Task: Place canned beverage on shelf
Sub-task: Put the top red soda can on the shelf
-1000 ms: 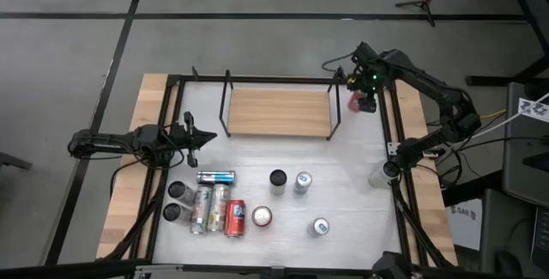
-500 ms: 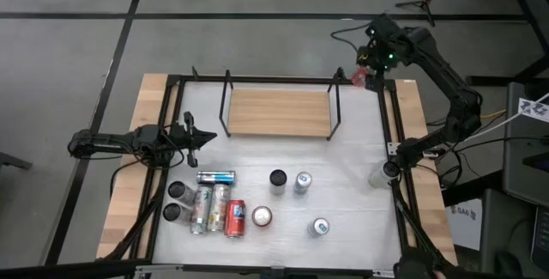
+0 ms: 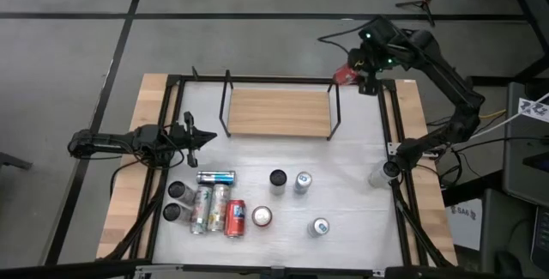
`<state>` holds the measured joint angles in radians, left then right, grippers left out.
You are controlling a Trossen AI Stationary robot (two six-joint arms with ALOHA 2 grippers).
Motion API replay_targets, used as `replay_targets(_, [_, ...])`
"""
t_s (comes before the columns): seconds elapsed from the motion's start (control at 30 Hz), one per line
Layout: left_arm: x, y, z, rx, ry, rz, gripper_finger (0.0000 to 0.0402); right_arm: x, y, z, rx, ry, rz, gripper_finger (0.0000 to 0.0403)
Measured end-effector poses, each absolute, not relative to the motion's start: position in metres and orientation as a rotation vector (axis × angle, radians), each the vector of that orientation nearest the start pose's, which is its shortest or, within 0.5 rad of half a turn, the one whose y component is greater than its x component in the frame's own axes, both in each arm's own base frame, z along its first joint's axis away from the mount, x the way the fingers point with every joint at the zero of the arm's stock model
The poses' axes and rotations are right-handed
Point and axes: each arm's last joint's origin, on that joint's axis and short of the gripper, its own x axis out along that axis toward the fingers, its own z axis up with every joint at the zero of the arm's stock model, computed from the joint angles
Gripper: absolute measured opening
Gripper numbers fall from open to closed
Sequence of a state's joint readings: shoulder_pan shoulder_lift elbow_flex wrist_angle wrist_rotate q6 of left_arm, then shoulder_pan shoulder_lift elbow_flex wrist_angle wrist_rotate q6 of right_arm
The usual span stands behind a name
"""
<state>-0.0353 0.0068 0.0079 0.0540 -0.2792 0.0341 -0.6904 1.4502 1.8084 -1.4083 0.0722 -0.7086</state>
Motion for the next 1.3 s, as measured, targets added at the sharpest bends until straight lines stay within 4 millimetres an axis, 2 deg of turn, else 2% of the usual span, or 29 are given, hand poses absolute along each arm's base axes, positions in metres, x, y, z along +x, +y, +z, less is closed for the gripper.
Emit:
replay_targets(0.3, [0.097,0.005,0.171,0.025,-0.051,0.245,0.0,0.215,-0.134,0.428,-0.388,1.075,-0.186,0.0295])
replay_targets(0.47, [0.097,0.005,0.171,0.025,-0.05,0.245,0.0,0.233,-0.132,0.42,-0.366,1.041,-0.079,0.0295])
replay_targets(0.63, [0.097,0.005,0.171,0.025,-0.05,0.245,0.0,0.255,-0.143,0.396,-0.284,1.107,-0.006,0.0294])
replay_targets(0.97, [0.097,0.005,0.171,0.025,-0.05,0.245,0.0,0.295,-0.166,0.335,-0.164,1.332,0.098,0.0294])
replay_targets(1.3, [0.097,0.005,0.171,0.025,-0.05,0.245,0.0,0.314,-0.188,0.3,-0.197,1.406,0.121,0.0294])
